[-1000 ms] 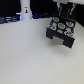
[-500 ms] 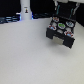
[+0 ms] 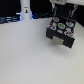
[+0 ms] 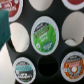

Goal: Open the kcup holder, insert the kcup into the holder, and close the kcup holder

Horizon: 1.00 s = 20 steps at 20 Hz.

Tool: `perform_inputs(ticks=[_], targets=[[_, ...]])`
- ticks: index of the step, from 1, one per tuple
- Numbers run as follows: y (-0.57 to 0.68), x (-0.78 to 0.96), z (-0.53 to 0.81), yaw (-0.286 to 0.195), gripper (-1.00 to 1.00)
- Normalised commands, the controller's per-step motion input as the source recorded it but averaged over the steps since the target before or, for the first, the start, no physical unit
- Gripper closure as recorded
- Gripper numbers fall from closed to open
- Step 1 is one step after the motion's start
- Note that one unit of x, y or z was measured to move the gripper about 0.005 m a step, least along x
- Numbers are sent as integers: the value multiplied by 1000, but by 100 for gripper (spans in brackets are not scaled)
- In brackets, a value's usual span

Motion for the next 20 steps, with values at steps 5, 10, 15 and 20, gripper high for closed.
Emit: perform_inputs(ticks=[5,10,15,20], targets=[[-210,552,123,26,-100],[-367,626,96,44,-100],[-334,607,88,50,-100],[-271,605,72,59,-100]])
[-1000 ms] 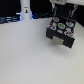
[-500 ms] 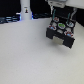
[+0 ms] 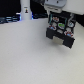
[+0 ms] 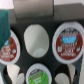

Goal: Open the kcup holder, insert the kcup into the holder, and close the kcup holder

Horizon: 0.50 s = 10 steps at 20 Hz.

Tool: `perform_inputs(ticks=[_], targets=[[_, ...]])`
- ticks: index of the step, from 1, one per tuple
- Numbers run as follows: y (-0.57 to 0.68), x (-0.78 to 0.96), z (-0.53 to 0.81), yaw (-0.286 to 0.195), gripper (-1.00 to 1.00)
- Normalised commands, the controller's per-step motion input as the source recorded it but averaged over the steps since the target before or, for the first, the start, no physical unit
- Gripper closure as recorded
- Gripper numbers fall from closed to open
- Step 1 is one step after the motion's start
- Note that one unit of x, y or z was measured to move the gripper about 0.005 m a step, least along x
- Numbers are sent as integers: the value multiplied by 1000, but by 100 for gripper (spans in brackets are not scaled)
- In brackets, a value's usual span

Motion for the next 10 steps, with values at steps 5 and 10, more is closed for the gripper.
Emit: perform_inputs(ticks=[5,10], targets=[[-85,670,5,76,-100],[30,702,-82,82,-100]])
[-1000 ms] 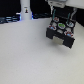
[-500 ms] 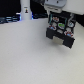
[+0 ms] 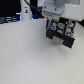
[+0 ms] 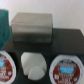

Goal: Open the kcup holder, insert the kcup into the holder, and close the kcup holder

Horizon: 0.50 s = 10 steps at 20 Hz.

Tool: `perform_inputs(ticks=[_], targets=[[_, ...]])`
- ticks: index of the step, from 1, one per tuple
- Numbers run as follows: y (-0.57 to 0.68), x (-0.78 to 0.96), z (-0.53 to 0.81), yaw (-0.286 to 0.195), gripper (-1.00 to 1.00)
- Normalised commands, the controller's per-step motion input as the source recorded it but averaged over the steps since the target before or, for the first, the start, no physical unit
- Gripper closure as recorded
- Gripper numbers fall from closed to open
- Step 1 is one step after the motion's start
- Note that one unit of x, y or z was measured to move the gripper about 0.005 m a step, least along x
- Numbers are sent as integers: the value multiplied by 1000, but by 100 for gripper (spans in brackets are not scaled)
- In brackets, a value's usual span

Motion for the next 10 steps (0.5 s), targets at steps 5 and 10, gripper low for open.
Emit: perform_inputs(ticks=[5,10], targets=[[227,523,-148,121,-100],[309,103,-210,171,-100]])
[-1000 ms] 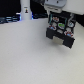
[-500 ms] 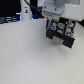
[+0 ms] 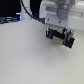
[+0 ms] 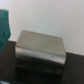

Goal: Open the kcup holder, insert the kcup into the holder, and close the kcup holder

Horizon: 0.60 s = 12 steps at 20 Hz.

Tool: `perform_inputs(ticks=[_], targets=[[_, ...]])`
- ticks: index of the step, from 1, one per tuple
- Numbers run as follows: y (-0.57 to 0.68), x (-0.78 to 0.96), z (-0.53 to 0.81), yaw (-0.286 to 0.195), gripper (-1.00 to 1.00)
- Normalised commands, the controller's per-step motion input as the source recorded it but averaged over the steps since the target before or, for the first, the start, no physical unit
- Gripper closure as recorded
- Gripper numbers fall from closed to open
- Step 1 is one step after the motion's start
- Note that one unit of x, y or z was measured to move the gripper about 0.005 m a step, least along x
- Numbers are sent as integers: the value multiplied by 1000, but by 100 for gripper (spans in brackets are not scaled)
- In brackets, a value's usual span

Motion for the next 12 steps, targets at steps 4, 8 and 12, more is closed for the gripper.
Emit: perform_inputs(ticks=[4,8,12], targets=[[279,-86,-148,210,-100],[358,-250,-43,176,-100],[468,-326,-2,134,-100]])
